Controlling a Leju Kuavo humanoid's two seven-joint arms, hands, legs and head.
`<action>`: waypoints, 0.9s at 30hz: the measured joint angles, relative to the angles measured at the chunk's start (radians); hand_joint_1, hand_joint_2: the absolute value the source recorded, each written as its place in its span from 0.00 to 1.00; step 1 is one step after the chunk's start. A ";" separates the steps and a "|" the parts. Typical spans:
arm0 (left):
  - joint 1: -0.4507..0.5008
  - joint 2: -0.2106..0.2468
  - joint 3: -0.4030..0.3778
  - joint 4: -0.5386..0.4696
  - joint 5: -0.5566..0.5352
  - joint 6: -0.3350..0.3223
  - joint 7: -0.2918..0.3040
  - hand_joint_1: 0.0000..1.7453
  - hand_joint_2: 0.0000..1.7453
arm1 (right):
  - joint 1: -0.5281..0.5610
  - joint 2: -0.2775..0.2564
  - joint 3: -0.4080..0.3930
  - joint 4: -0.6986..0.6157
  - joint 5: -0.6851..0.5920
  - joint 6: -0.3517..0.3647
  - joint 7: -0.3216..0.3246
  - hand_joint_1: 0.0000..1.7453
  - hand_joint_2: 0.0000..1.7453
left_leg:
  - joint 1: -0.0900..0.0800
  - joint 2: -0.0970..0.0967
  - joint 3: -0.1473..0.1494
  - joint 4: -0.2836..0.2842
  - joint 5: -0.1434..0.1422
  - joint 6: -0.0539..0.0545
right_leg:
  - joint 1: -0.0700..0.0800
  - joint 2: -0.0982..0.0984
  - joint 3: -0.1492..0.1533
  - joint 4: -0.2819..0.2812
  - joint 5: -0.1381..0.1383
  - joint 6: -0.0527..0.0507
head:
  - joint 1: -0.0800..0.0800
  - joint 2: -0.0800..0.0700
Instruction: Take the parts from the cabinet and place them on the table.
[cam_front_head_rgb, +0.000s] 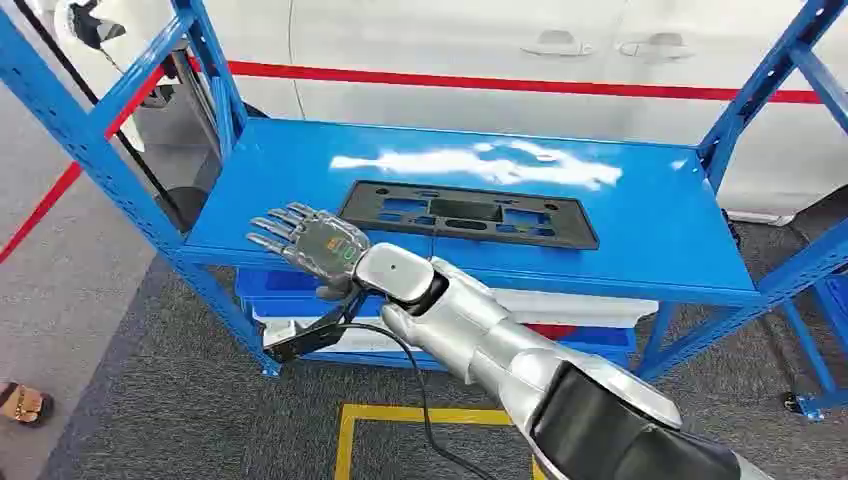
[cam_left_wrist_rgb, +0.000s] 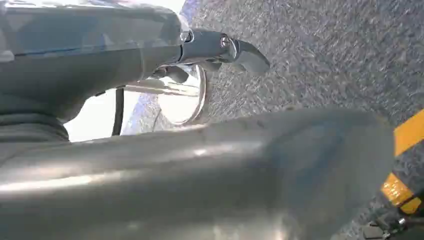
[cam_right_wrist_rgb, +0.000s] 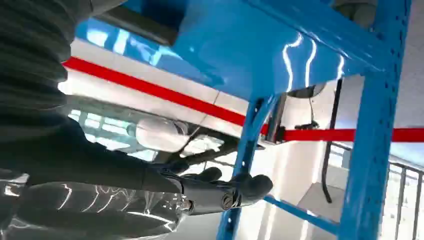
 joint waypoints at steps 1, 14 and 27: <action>-0.001 0.000 0.000 0.000 0.000 0.001 -0.001 0.00 0.00 | -0.008 0.004 0.003 0.002 0.000 0.000 0.000 0.00 1.00 | 0.001 0.001 0.007 0.000 -0.005 0.004 | 0.000 -0.001 -0.038 0.060 -0.023 0.004 | -0.001 0.000; 0.000 -0.003 0.000 0.000 -0.004 -0.004 0.004 0.00 0.00 | -0.017 -0.004 0.041 0.029 -0.019 -0.006 0.014 0.00 1.00 | 0.005 0.008 0.140 0.015 -0.066 -0.058 | 0.006 -0.006 -0.094 -0.049 0.086 -0.042 | -0.001 0.000; 0.013 -0.003 0.000 0.002 -0.011 0.017 0.014 0.00 0.00 | 0.000 -0.044 0.060 0.133 0.008 -0.103 0.023 0.00 0.00 | 0.003 0.002 -0.157 0.024 0.159 -0.042 | 0.009 0.017 0.162 -0.068 -0.116 -0.030 | 0.000 0.000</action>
